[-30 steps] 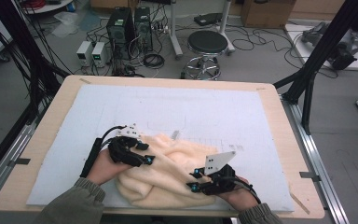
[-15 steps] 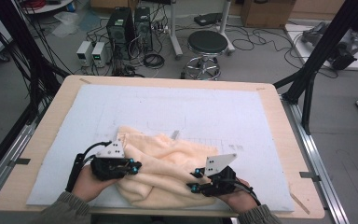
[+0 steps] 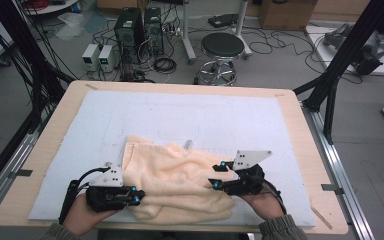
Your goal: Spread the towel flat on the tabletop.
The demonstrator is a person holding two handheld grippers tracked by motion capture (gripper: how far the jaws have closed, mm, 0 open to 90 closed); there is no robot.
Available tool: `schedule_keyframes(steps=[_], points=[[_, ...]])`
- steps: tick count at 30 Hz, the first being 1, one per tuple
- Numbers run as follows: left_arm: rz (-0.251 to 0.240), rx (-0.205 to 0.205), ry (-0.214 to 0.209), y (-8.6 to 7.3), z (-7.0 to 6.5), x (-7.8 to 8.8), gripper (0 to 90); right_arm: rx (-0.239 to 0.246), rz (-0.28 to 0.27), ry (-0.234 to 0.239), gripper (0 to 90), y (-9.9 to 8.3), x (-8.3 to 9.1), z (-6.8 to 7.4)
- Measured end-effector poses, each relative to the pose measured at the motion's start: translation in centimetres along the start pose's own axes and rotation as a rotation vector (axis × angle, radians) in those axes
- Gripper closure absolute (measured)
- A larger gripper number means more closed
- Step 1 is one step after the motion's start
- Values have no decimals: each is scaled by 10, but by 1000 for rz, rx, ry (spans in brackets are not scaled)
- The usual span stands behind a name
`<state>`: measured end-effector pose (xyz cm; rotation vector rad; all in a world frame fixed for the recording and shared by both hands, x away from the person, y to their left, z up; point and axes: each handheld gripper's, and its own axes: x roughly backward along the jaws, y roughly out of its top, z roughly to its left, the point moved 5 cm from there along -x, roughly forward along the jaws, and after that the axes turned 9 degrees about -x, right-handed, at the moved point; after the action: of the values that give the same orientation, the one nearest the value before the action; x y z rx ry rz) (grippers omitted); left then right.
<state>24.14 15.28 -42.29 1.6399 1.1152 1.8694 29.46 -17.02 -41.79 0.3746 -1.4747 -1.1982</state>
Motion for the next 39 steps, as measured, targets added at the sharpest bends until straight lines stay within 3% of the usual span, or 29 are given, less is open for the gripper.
schedule_keyframes(steps=[5, 13, 19, 22, 24, 28, 29, 32, 35, 36, 39], points=[[-40, -6, 24, 9, 6, 17, 747, -41, 16, -49, 515, -3, -3, -20], [-104, 1, 158, 34, 40, 37, 680, -61, 46, -115, 496, -9, -11, -34], [-94, 37, 259, 35, 77, 19, 689, -70, 54, -137, 448, -14, -15, -39], [-25, 26, 297, 29, 91, 5, 682, -95, 66, -141, 443, -18, -16, -44], [14, 38, 293, 25, 99, -5, 673, -102, 64, -147, 450, -21, -16, -48], [89, 23, 302, 17, 106, -24, 667, -113, 94, -153, 481, -29, -19, -55], [89, 17, 305, 13, 107, -28, 676, -120, 113, -164, 505, -33, -20, -58], [119, 60, 282, -3, 107, -38, 679, -126, 127, -170, 525, -36, -20, -60], [115, 86, 270, -17, 107, -43, 638, -131, 155, -163, 537, -41, -24, -61], [98, 92, 266, -19, 106, -43, 599, -120, 153, -166, 544, -41, -26, -60], [109, 91, 266, -19, 105, -45, 557, -122, 154, -174, 553, -41, -26, -60]])
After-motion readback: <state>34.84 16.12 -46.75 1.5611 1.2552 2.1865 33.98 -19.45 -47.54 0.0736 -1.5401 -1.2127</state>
